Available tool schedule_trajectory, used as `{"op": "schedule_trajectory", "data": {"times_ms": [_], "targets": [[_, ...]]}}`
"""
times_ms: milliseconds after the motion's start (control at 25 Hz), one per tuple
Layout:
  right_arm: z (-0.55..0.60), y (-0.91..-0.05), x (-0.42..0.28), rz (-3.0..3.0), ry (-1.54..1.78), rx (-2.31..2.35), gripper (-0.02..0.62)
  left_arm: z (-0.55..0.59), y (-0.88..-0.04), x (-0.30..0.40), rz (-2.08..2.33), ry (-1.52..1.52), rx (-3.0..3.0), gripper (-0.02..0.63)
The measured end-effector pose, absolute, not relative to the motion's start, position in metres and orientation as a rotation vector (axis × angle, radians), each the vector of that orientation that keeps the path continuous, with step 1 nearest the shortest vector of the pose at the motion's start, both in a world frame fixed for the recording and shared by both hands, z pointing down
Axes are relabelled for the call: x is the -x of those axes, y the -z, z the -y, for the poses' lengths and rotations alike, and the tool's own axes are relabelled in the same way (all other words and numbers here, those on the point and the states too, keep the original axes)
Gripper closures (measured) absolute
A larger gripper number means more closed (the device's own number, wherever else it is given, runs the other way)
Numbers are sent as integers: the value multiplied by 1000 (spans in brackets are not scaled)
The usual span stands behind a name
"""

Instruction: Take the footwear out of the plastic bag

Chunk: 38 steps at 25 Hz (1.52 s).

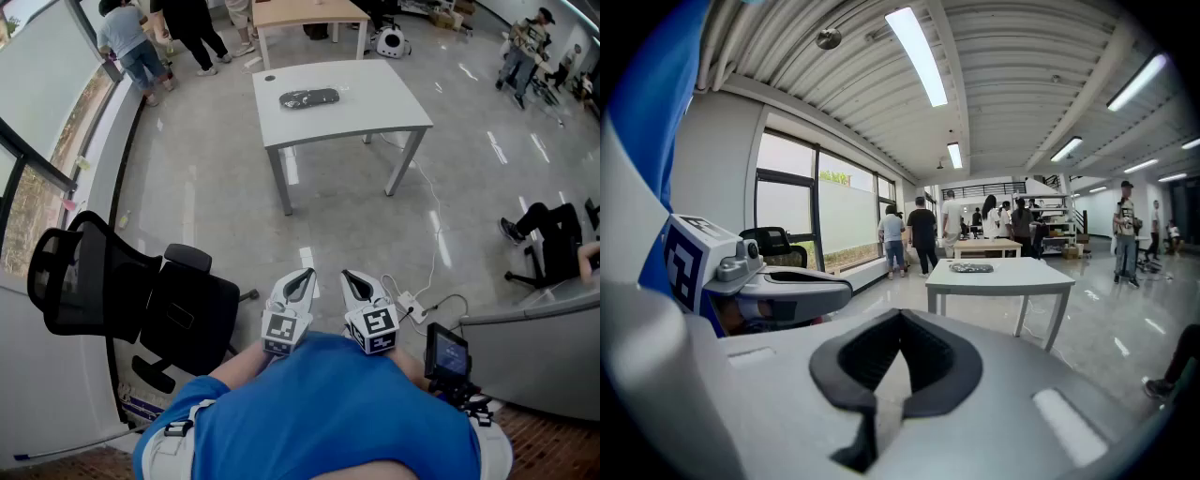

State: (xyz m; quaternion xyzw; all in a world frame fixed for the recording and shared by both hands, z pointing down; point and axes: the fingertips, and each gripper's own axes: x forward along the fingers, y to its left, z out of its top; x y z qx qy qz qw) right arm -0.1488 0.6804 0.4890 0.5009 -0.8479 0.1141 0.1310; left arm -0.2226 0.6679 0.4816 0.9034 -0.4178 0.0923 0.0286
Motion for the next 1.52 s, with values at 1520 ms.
{"op": "schedule_trajectory", "data": {"times_ms": [1520], "targets": [[-508, -488, -17, 2574, -353, -1372, 592, -499, -467, 62, 1477, -303, -2687, 600]]}}
